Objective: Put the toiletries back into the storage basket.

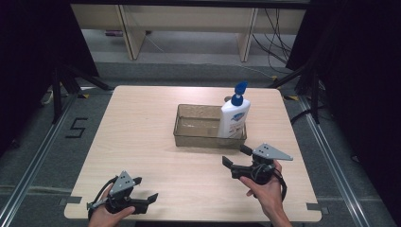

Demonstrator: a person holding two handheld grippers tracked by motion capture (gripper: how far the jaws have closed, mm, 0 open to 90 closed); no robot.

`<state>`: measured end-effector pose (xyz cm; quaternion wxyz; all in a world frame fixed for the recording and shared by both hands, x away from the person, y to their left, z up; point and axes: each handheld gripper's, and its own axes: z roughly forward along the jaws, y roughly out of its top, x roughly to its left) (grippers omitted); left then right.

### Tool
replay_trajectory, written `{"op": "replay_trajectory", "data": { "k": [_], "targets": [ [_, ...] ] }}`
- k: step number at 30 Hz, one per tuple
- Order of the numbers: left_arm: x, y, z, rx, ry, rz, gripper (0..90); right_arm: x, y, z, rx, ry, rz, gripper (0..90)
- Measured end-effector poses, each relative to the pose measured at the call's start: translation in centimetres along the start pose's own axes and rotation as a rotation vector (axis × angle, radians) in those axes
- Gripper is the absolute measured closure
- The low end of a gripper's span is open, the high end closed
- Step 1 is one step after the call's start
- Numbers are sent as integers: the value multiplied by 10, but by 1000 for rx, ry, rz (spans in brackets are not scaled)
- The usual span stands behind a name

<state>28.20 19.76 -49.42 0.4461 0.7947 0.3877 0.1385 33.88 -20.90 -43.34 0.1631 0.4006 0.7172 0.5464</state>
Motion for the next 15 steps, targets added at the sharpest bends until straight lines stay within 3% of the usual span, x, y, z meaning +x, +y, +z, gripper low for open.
{"op": "replay_trajectory", "data": {
  "k": [3,4,5,7,9,15],
  "targets": [
    [0,0,0,1,2,-2,148,1,-3,1,2,4,-7,155],
    [0,0,0,-1,0,-2,148,4,-4,0,19,1,13,156],
    [0,0,0,-1,0,-3,148,2,-5,2,2,5,-14,156],
    [0,0,0,0,0,0,148,6,-7,0,26,2,20,155],
    [0,0,0,-1,0,-4,149,5,-9,1,4,17,-17,156],
    [0,0,0,0,0,0,148,9,-14,0,22,21,-3,155]
  ]
}}
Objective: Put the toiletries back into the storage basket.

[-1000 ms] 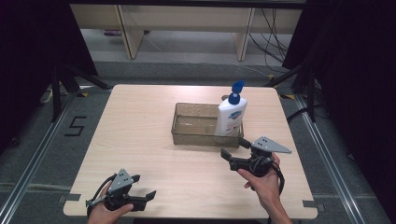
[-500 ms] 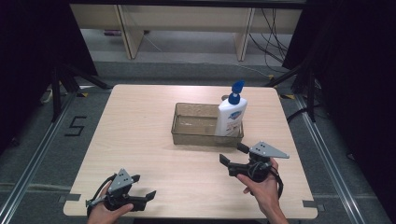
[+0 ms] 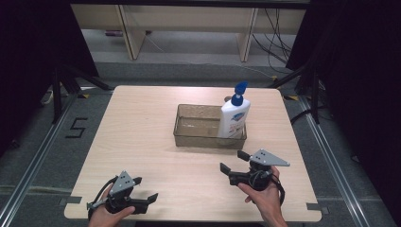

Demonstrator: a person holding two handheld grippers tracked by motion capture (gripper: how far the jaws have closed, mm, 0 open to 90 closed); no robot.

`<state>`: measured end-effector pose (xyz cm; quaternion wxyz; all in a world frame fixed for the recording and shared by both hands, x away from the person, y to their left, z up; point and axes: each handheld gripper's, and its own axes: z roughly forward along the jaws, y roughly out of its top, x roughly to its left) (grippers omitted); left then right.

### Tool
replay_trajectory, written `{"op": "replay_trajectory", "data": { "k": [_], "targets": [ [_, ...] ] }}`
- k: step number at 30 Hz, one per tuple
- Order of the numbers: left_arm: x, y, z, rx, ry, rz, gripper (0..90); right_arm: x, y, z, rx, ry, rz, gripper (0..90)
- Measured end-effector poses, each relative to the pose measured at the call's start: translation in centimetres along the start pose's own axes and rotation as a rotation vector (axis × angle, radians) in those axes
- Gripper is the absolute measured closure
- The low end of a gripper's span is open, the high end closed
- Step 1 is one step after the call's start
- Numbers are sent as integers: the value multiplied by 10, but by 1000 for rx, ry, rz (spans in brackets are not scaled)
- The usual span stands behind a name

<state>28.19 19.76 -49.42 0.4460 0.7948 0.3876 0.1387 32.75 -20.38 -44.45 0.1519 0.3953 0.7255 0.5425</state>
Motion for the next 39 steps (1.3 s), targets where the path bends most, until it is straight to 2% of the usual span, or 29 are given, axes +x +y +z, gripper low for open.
{"op": "replay_trajectory", "data": {
  "k": [1,3,7,8,9,10,13,16,17,23,24,25,27,28,29,30,31,32,33,36,37,39],
  "targets": [
    [0,0,0,-1,0,-1,148,2,-2,0,2,1,13,155],
    [0,0,0,-1,1,-4,148,1,-3,0,10,-7,-20,155],
    [0,0,0,0,0,-3,148,4,-7,1,8,7,-6,156],
    [0,0,0,0,-1,0,148,3,-8,0,10,10,-15,155],
    [0,0,0,2,-1,1,148,5,-9,0,15,7,-2,155],
    [0,0,0,-1,-2,1,148,4,-9,-1,26,3,-15,155],
    [0,0,0,2,0,2,148,5,-11,-3,16,17,-19,155],
    [0,0,1,-4,-1,-1,148,6,-13,-4,13,25,-8,156],
    [0,0,0,-2,-1,-1,148,7,-14,-4,27,37,1,155],
    [0,0,0,-2,-1,0,148,8,-19,-6,20,30,-2,155],
    [0,0,0,0,-2,4,148,9,-19,-6,23,43,10,154],
    [0,0,0,2,1,4,148,8,-20,-6,27,33,-16,154],
    [0,0,0,2,1,4,148,10,-22,-7,24,39,-2,154],
    [0,0,0,-1,-1,2,148,11,-23,-8,37,40,21,154],
    [0,0,0,4,1,3,148,10,-23,-8,32,49,3,154],
    [0,0,0,2,1,3,148,12,-24,-9,37,45,21,154],
    [0,0,0,3,1,3,148,12,-25,-10,42,46,17,154],
    [0,0,0,3,1,2,148,10,-25,-10,35,32,-28,154],
    [0,0,0,2,1,4,148,11,-26,-9,26,29,-26,153],
    [0,0,0,3,1,3,149,14,-29,-11,49,43,-6,154],
    [0,0,0,2,1,4,148,13,-29,-12,50,37,-29,154],
    [0,0,0,3,1,4,149,13,-30,-12,57,42,-34,153]
  ]
}}
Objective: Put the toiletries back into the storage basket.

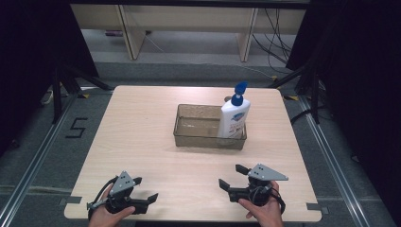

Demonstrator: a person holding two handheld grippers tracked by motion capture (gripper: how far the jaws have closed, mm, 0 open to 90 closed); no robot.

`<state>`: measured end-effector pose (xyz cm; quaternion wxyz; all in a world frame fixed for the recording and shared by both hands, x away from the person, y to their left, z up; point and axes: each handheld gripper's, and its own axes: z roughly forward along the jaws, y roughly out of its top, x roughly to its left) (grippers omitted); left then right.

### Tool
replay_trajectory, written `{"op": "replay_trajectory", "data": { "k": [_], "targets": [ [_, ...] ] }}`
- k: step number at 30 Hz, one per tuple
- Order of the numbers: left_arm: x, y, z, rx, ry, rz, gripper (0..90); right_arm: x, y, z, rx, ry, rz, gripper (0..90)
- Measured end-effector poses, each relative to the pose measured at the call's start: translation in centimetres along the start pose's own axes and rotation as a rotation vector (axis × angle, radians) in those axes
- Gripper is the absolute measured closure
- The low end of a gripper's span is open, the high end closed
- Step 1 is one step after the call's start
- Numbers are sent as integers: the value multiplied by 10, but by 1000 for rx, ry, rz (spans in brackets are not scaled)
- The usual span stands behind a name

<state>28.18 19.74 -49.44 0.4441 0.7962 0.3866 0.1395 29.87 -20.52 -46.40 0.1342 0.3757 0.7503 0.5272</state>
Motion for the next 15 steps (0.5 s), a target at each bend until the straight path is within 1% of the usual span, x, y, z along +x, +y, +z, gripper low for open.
{"op": "replay_trajectory", "data": {
  "k": [1,2,3,4,5,6,7,11,12,13,14,15],
  "targets": [
    [0,0,0,1,-1,0,148,1,-2,1,-7,-9,11,154],
    [0,0,0,1,-1,0,148,1,-2,1,-7,-9,11,154],
    [0,0,0,1,-1,0,148,1,-2,1,-7,-12,-9,154],
    [0,0,0,1,-1,1,149,2,-3,0,-4,-5,-7,154],
    [0,0,0,1,0,0,148,4,-4,0,-1,-1,22,154],
    [0,0,0,0,-1,1,149,2,-4,0,-4,-12,-3,154],
    [0,0,0,1,-1,1,148,2,-5,0,-3,-9,-9,154],
    [0,0,0,1,-1,1,148,2,-7,-1,1,-14,-14,154],
    [0,0,0,0,-1,0,148,5,-8,-2,9,-10,16,154],
    [0,0,0,1,-1,1,148,3,-8,-2,8,-21,-4,154],
    [0,0,0,1,-1,2,149,3,-9,-3,11,-20,-16,154],
    [-1,0,1,-4,-1,-4,149,3,-9,-3,11,-20,-16,154]
  ]
}}
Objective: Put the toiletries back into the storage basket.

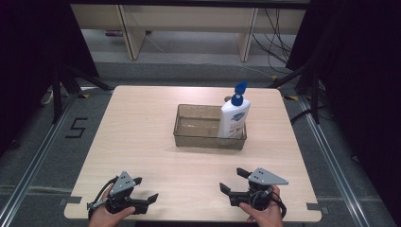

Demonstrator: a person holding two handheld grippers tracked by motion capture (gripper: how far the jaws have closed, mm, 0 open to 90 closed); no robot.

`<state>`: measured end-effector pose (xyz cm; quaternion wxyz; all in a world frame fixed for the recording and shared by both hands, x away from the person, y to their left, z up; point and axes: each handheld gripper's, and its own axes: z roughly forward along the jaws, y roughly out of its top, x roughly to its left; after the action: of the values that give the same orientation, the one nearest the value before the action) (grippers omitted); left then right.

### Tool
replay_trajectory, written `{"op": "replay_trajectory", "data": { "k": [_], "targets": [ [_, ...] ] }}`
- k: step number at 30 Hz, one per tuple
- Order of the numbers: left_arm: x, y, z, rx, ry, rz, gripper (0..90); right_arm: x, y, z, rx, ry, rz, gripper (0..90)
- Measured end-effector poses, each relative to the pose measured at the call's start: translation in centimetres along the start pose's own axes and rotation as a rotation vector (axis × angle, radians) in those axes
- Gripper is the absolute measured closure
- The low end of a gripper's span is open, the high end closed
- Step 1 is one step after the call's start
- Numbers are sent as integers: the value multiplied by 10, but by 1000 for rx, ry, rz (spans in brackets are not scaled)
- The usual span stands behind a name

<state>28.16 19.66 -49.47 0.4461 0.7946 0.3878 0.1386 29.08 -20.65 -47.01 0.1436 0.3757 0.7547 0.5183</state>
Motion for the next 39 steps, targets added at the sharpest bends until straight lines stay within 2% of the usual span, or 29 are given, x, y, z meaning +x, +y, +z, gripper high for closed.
{"op": "replay_trajectory", "data": {
  "k": [1,2,5,6,7,8,10,11,13,14,15,16,21,23,24,25,26,27,28,31,33,34,35,36,37,39],
  "targets": [
    [0,0,0,-3,-1,-3,148,1,-1,1,1,20,15,153],
    [0,0,0,-2,-1,-3,148,0,-2,0,11,-2,-3,154],
    [0,0,0,0,0,-3,149,1,-3,-1,7,2,8,154],
    [0,0,0,-2,-2,-2,148,1,-3,-2,12,-4,-2,153],
    [0,0,0,-2,-2,-3,148,2,-4,-1,14,6,15,154],
    [-1,0,0,-4,-3,-6,148,2,-5,-2,15,-5,20,154],
    [-1,0,0,-4,-3,-6,148,1,-5,-3,13,2,4,154],
    [-1,0,1,-6,-5,-5,148,2,-6,-4,14,10,29,153],
    [-1,0,1,-3,-4,-5,149,1,-6,-6,8,-11,-2,154],
    [-1,0,1,-6,-5,-5,148,3,-7,-8,17,-9,25,154],
    [-1,0,0,0,2,-6,148,1,-8,-7,-3,-14,-3,154],
    [-1,0,1,-3,-2,-6,148,2,-9,-7,3,-10,15,154],
    [0,0,0,1,-3,4,149,2,-12,-11,2,-20,1,154],
    [0,0,0,2,-4,6,148,4,-13,-12,10,0,38,154],
    [0,0,0,2,-4,7,149,2,-13,-13,10,-10,15,154],
    [0,0,0,3,-4,8,149,2,-13,-13,10,-10,15,154],
    [0,0,0,3,-4,9,148,4,-15,-14,12,-6,47,154],
    [0,0,0,3,-4,10,148,1,-15,-14,9,-21,19,154],
    [0,0,0,2,-4,11,148,1,-16,-16,22,-9,36,154],
    [0,0,0,5,-5,14,149,0,-17,-17,17,-22,20,154],
    [0,0,0,6,-5,17,148,1,-18,-18,12,-14,32,154],
    [-1,0,0,7,-6,19,149,3,-19,-18,11,-8,66,154],
    [-1,0,0,7,-7,20,149,1,-19,-19,8,-15,32,153],
    [-1,0,0,8,-8,23,148,0,-20,-20,12,-18,22,153],
    [-1,0,0,8,-8,23,148,1,-21,-20,15,-19,35,154],
    [-1,0,0,9,-8,22,149,0,-22,-19,15,-15,22,154]
  ]
}}
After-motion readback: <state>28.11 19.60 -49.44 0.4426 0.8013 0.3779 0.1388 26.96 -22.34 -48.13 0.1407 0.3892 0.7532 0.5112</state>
